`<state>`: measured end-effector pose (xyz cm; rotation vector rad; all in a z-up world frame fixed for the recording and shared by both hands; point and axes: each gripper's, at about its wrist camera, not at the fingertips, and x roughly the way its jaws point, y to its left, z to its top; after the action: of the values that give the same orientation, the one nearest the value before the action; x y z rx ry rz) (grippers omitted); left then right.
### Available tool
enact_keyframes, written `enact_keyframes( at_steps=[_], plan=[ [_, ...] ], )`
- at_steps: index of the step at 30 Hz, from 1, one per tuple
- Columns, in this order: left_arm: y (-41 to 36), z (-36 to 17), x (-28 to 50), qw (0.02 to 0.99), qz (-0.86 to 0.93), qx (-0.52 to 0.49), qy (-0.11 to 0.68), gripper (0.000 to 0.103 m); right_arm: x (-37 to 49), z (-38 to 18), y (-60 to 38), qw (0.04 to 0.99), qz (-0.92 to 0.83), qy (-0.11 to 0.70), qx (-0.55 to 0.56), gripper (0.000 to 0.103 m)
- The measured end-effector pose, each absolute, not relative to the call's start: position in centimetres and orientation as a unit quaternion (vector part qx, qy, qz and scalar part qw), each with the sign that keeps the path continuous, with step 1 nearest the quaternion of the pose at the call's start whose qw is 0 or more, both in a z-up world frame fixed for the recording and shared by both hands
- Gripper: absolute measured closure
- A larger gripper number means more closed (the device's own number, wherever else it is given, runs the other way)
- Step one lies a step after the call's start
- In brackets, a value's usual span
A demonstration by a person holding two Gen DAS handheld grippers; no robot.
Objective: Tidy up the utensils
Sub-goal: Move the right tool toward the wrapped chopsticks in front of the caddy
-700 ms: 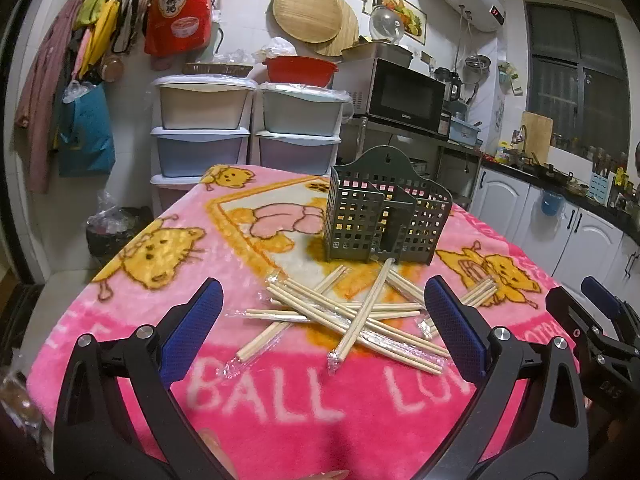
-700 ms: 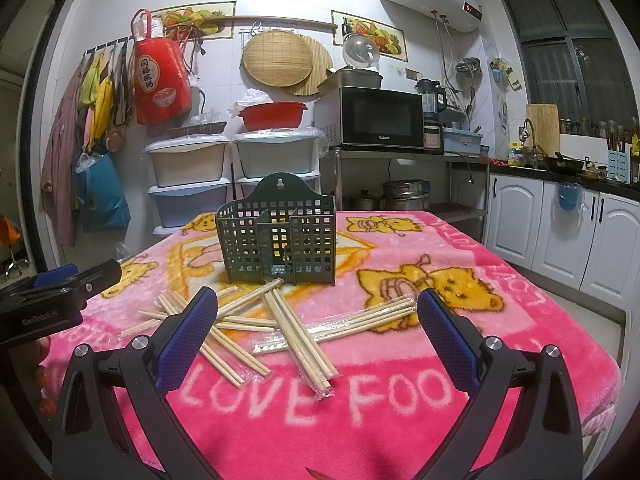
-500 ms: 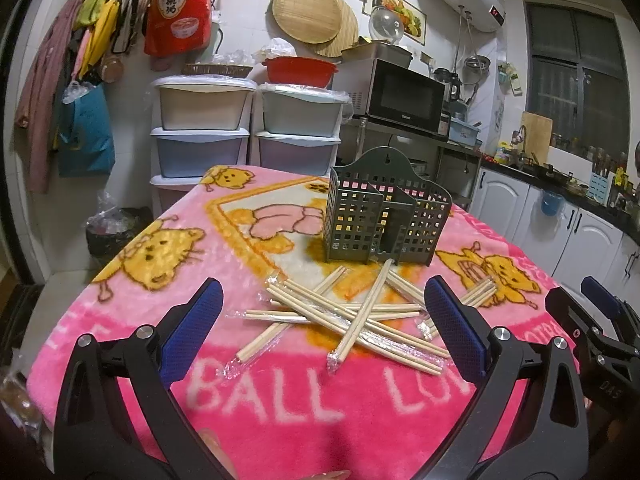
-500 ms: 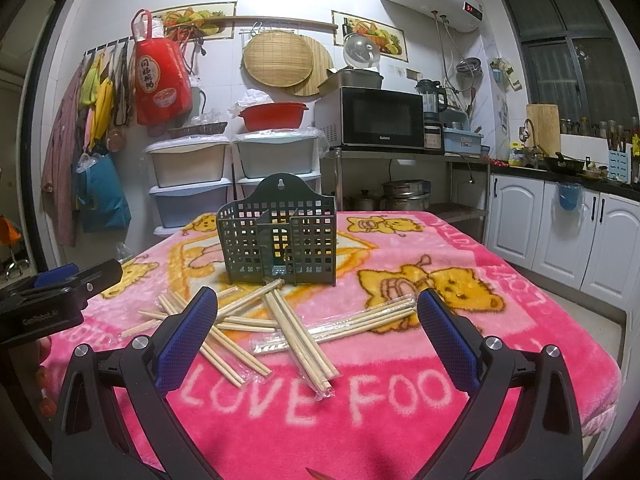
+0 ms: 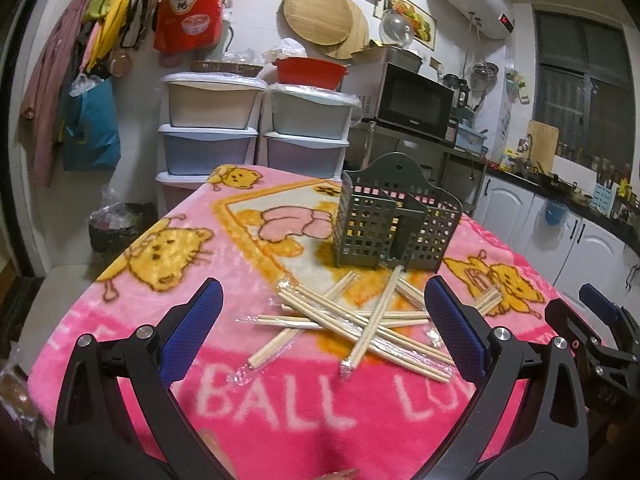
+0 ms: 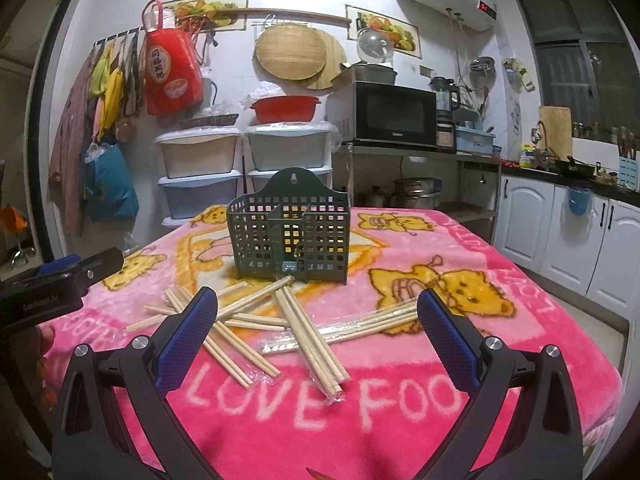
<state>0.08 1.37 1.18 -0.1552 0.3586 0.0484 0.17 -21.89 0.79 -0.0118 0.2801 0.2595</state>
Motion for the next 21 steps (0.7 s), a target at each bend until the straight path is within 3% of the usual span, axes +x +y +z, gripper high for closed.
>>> enact_keyframes(
  at_steps=[12,21],
  plan=[
    [4.0,1.5,0.7,0.988,0.052,-0.068,0.131,0.01,3.7,1.7,-19.6,0.969,0.169,0.179,-0.002,0.006],
    [7.7,2.3,2.4,0.981,0.052,-0.106,0.156,0.01,8.0,2.0,-17.6,0.952,0.193,0.236,0.0,0.006]
  ],
)
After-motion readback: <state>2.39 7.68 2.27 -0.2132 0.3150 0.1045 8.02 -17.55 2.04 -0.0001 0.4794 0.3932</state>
